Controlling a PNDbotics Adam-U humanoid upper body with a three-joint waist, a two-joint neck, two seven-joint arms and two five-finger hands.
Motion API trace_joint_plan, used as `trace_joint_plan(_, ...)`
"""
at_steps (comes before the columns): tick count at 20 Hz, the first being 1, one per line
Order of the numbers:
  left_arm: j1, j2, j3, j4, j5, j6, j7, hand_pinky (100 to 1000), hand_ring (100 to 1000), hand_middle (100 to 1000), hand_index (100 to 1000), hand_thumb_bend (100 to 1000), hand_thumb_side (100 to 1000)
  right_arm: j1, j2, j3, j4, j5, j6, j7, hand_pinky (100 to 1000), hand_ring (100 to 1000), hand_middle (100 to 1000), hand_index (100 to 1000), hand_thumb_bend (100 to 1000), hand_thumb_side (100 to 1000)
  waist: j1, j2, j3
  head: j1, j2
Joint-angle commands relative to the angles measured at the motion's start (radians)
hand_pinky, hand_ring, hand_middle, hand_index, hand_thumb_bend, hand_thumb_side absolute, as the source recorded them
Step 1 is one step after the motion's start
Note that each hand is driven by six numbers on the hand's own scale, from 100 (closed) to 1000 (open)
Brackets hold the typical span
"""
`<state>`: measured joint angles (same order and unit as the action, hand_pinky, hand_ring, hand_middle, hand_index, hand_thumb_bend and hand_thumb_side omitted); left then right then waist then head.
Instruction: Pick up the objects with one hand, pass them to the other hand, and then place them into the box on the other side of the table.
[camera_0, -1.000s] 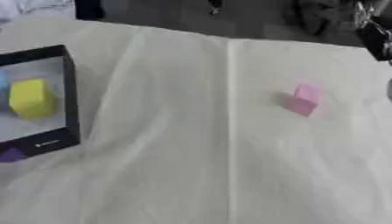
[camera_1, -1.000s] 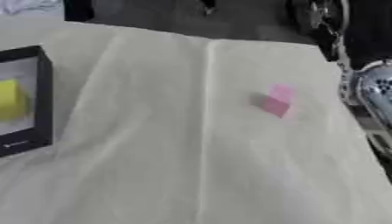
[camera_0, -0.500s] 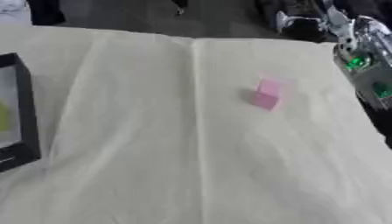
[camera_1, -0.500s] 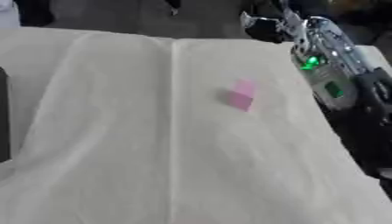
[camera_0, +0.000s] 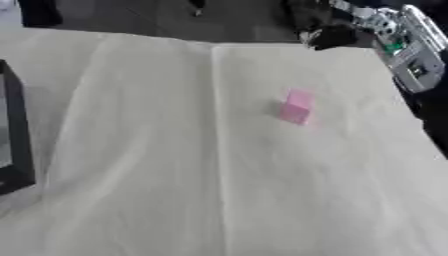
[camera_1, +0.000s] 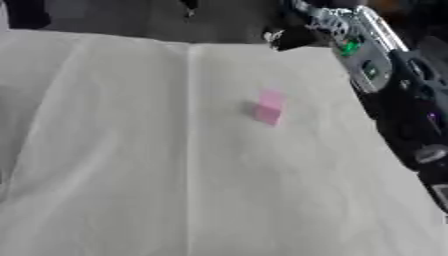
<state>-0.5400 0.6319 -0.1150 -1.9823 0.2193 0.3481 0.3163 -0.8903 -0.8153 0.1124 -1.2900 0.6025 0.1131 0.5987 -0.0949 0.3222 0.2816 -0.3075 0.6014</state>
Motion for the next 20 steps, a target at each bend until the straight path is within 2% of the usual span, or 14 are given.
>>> trace_joint_plan(1, 0.006, -0.009, 0.025, -0.018, 0.023, -0.041, 0.014, 794, 743, 844, 937, 284, 1000, -0.034, -0.053, -0.010, 0.061, 0.002, -0.072, 0.115, 885, 943, 905, 934, 100, 579, 0.004, -0.024, 0.001, -0.012, 0.004)
trace_joint_plan(4, 0.028, -0.026, 0.031, -0.018, 0.043, -0.065, 0.033, 795, 743, 845, 940, 303, 1000, -0.046, -0.061, -0.012, 0.096, 0.009, -0.123, 0.199, 891, 944, 891, 928, 100, 568, 0.001, -0.025, 0.000, -0.016, 0.007)
trace_joint_plan(7, 0.050, -0.035, 0.033, -0.018, 0.060, -0.078, 0.040, 797, 743, 845, 934, 310, 1000, -0.050, -0.073, -0.004, 0.119, 0.000, -0.162, 0.258, 892, 943, 887, 931, 100, 596, -0.002, -0.028, -0.003, -0.018, 0.012)
trace_joint_plan(9, 0.059, -0.037, 0.036, -0.018, 0.067, -0.074, 0.048, 795, 742, 842, 930, 306, 1000, -0.047, -0.084, 0.003, 0.125, -0.029, -0.183, 0.290, 890, 943, 884, 937, 100, 641, -0.003, -0.030, -0.004, -0.017, 0.016)
trace_joint_plan(12, 0.066, -0.038, 0.039, -0.018, 0.072, -0.062, 0.060, 793, 739, 840, 926, 301, 1000, -0.033, -0.102, 0.017, 0.124, -0.094, -0.205, 0.306, 888, 946, 882, 943, 100, 651, -0.005, -0.033, -0.006, -0.010, 0.021)
trace_joint_plan(17, 0.073, -0.037, 0.040, -0.018, 0.073, -0.053, 0.069, 791, 737, 837, 924, 296, 1000, 0.013, -0.154, 0.055, 0.061, -0.168, -0.217, 0.307, 886, 944, 866, 940, 107, 567, -0.006, -0.033, -0.007, 0.006, 0.030)
trace_joint_plan(18, 0.074, -0.037, 0.040, -0.018, 0.073, -0.052, 0.070, 791, 737, 837, 924, 296, 1000, 0.023, -0.162, 0.061, 0.044, -0.175, -0.215, 0.303, 886, 943, 864, 938, 123, 552, -0.006, -0.033, -0.007, 0.007, 0.032)
trace_joint_plan(20, 0.075, -0.038, 0.040, -0.018, 0.074, -0.050, 0.072, 790, 735, 835, 923, 293, 1000, 0.039, -0.173, 0.072, 0.016, -0.178, -0.203, 0.282, 883, 933, 843, 928, 190, 461, -0.004, -0.032, -0.005, 0.010, 0.034)
